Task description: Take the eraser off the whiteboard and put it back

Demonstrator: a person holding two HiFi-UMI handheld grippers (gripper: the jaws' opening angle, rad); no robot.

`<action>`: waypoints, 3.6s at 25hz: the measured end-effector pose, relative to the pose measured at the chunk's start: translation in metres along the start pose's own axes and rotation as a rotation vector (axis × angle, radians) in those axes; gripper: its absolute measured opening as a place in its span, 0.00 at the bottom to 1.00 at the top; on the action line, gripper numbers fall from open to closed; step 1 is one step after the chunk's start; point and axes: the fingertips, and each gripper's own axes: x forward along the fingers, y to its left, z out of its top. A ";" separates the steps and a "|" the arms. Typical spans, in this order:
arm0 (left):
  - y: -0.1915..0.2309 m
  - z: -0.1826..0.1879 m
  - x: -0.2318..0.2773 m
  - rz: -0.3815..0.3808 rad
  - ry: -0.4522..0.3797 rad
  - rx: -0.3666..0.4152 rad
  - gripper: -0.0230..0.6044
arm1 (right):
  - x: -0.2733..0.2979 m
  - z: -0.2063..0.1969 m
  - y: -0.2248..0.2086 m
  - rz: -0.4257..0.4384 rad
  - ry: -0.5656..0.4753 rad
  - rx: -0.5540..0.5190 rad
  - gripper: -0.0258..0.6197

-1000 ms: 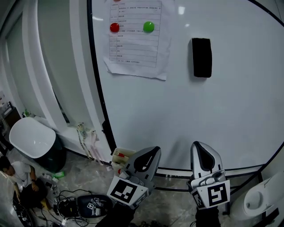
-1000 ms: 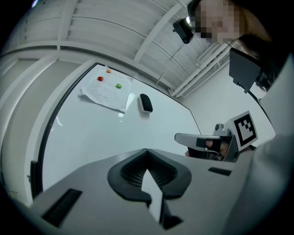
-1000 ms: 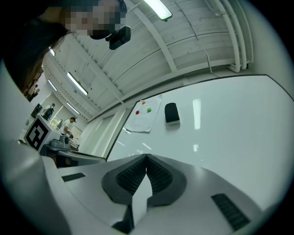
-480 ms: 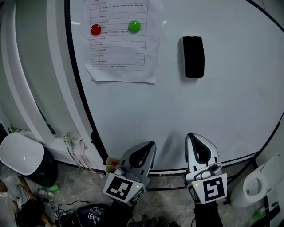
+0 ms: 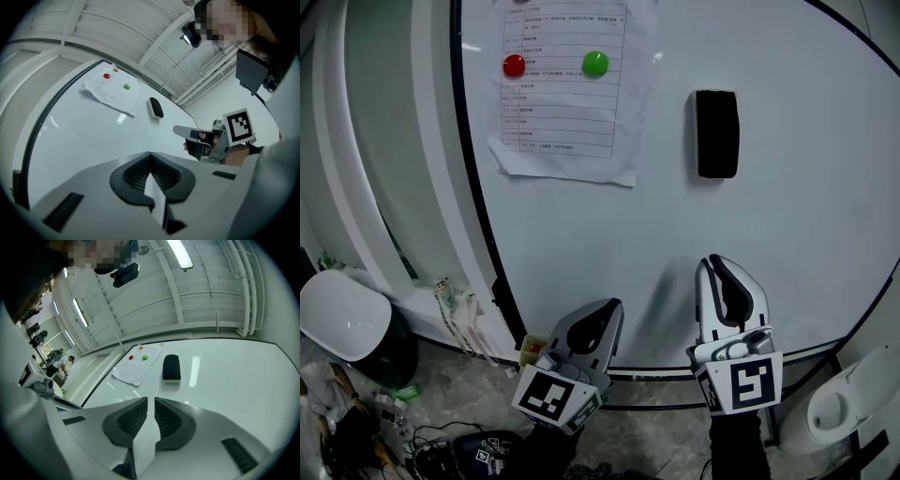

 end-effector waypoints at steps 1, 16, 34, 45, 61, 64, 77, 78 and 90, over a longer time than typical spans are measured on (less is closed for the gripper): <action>0.000 0.001 0.001 0.002 -0.002 0.002 0.05 | 0.004 0.003 -0.004 -0.006 -0.010 -0.008 0.10; 0.005 0.000 0.005 0.036 0.004 0.009 0.05 | 0.071 0.039 -0.046 -0.089 -0.105 -0.082 0.53; 0.016 -0.007 0.009 0.044 0.029 0.024 0.05 | 0.110 0.049 -0.064 -0.191 -0.104 -0.127 0.53; 0.015 -0.006 0.009 0.035 0.028 0.024 0.05 | 0.111 0.046 -0.063 -0.196 -0.083 -0.147 0.48; 0.013 -0.014 0.001 0.041 0.050 0.007 0.05 | 0.067 0.043 -0.051 -0.158 -0.114 -0.116 0.47; 0.010 -0.017 0.003 0.034 0.053 0.001 0.05 | 0.052 0.043 -0.048 -0.147 -0.123 -0.115 0.47; 0.003 -0.027 0.006 0.028 0.065 -0.014 0.05 | -0.004 -0.007 -0.026 -0.107 -0.045 -0.106 0.47; 0.003 -0.028 0.006 0.027 0.065 -0.016 0.05 | -0.007 -0.009 -0.026 -0.109 -0.041 -0.102 0.47; -0.007 -0.035 0.013 0.017 0.077 -0.013 0.05 | -0.020 -0.006 -0.037 -0.122 -0.080 -0.091 0.47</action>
